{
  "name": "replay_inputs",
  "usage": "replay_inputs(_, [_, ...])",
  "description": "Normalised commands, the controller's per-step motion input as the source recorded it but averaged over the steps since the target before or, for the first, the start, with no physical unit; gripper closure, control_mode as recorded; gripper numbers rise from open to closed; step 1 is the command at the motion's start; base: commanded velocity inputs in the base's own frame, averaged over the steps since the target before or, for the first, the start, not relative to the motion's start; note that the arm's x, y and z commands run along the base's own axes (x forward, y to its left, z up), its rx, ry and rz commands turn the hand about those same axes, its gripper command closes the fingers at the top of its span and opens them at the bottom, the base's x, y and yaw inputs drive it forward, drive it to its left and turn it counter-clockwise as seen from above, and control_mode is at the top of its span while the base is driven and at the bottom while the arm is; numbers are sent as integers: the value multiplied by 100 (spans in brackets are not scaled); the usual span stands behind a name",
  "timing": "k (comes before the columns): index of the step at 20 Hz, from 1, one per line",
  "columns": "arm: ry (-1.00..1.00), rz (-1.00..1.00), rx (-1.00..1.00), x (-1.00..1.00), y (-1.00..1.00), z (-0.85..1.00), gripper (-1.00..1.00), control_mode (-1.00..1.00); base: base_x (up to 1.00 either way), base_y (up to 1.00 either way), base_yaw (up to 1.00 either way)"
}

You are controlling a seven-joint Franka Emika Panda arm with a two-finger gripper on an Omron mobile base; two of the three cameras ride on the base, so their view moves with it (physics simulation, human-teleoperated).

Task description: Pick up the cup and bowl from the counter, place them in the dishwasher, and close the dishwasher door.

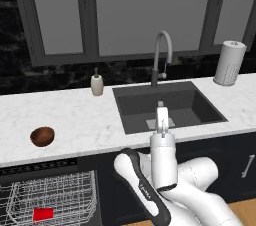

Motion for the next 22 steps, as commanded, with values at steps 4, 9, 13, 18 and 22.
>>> replay_inputs(4, [31, 10, -100, -7, 81, 24, -100, -100, 0, 0, 0])
replay_inputs(9, [35, 14, -100, 2, 72, 31, -100, -100, 0, 0, 0])
replay_inputs(13, [55, 3, -100, 6, 59, 0, -100, -100, 0, 0, 0])
replay_inputs(18, [93, -6, -75, 29, 78, 0, -100, -100, 0, 0, 0])
replay_inputs(22, [71, 5, -1, 34, 17, 26, -100, -100, 0, 0, 0])
